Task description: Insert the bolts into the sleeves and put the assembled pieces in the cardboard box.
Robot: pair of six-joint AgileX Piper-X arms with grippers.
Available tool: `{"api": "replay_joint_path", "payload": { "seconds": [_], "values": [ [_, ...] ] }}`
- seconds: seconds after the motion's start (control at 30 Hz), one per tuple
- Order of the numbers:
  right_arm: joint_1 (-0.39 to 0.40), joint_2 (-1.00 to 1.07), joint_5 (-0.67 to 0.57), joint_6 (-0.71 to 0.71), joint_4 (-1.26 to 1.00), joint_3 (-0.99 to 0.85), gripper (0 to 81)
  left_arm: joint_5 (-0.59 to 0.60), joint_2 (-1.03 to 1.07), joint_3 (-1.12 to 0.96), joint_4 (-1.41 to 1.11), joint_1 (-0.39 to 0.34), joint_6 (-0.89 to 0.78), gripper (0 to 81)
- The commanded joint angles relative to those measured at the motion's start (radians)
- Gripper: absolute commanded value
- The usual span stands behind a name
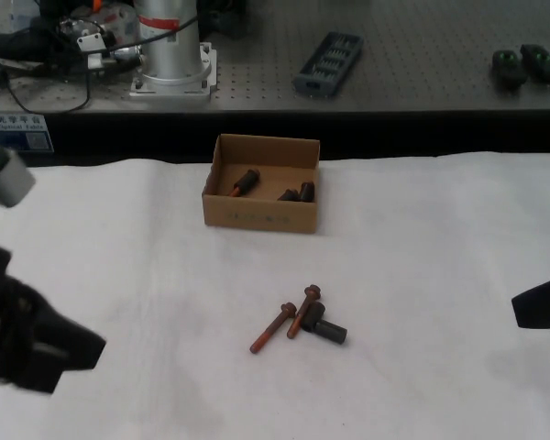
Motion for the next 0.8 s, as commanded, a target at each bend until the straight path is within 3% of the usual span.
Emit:
{"api": "replay_joint_path", "payload": {
  "seconds": [0.0, 0.33, 0.53, 0.73, 0.77],
  "values": [
    [0.001, -0.007, 0.008, -0.009, -0.010, -0.002, 2.9, 0.009, -0.106, 0.035, -0.009, -0.001, -0.009, 0.7],
    [0.011, 0.089, 0.048, -0.005, -0.109, -0.005, 2.9, 0.008, -0.138, 0.035, -0.041, -0.001, -0.009, 0.7],
    [0.135, 0.317, 0.056, -0.025, -0.152, -0.082, 2.9, 0.008, -0.138, 0.035, -0.072, -0.001, -0.009, 0.7],
    [0.243, 0.605, 0.185, -0.111, -0.141, -0.274, 0.8, 0.008, -0.138, 0.035, -0.093, -0.001, -0.009, 0.7],
    [0.257, 0.648, 0.218, -0.139, -0.131, -0.313, 4.3, 0.008, -0.138, 0.035, -0.093, -0.001, -0.009, 0.7]
  ]
}}
